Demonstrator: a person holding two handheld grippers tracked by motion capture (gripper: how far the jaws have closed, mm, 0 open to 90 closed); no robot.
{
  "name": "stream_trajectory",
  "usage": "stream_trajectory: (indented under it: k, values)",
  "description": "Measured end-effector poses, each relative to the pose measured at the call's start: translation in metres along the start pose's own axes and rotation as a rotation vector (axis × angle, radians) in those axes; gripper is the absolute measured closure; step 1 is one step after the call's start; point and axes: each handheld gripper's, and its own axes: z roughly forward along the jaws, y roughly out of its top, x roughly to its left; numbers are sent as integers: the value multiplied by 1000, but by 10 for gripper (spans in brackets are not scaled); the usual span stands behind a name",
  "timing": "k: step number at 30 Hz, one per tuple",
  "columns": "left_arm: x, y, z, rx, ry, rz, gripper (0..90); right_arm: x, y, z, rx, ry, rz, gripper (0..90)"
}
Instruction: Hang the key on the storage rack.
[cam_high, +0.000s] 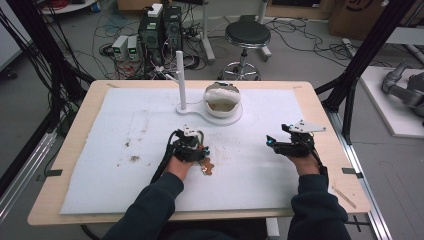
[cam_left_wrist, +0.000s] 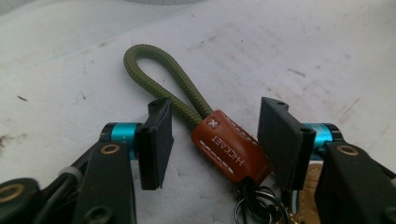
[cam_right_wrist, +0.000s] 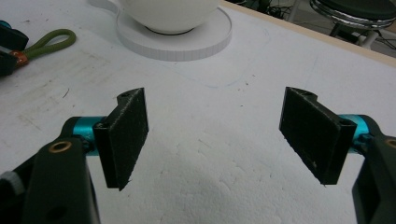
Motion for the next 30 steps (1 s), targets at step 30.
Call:
stream_trajectory:
  k: [30]
  values:
    - [30,-9,-16,17,-23,22,737,2,-1,2,15,7,-7,245]
